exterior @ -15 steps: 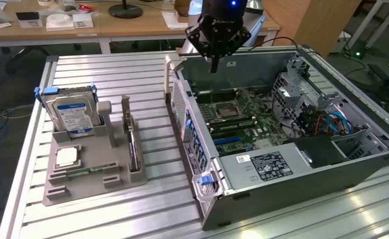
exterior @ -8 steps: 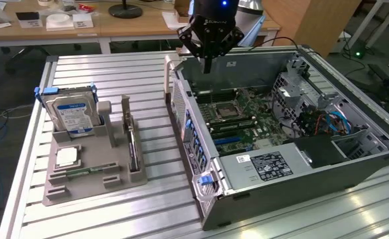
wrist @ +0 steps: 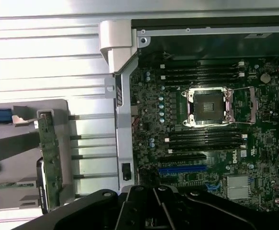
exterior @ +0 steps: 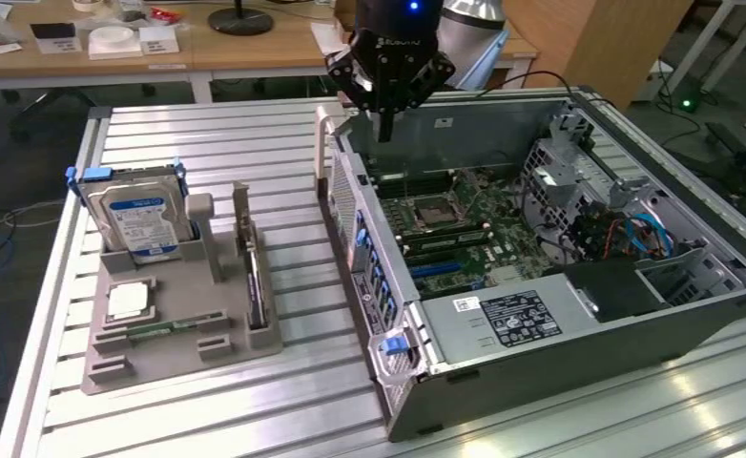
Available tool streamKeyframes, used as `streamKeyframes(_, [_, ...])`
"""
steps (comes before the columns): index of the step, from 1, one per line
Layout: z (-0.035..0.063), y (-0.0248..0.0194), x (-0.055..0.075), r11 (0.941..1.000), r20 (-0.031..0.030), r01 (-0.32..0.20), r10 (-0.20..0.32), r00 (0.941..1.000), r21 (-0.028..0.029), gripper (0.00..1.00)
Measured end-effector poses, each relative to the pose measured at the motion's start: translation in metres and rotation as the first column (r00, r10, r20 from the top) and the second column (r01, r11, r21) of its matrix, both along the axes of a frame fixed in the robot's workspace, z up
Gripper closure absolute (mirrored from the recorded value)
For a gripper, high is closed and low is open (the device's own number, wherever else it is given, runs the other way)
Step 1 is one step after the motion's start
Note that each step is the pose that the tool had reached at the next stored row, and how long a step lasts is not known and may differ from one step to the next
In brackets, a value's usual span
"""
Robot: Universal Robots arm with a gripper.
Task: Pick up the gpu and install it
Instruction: 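Reach for the gpu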
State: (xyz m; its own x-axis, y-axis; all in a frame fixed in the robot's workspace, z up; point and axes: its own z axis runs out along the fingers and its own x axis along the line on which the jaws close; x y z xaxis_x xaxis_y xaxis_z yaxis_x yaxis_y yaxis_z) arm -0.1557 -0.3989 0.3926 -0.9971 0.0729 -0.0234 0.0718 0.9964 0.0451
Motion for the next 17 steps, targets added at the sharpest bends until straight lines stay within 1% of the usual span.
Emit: streamKeyframes(17, [-0.0005,-0.0005,-0.027,1.0000,0.0000,-0.001,0.001,1.0000,0.0000,0.89])
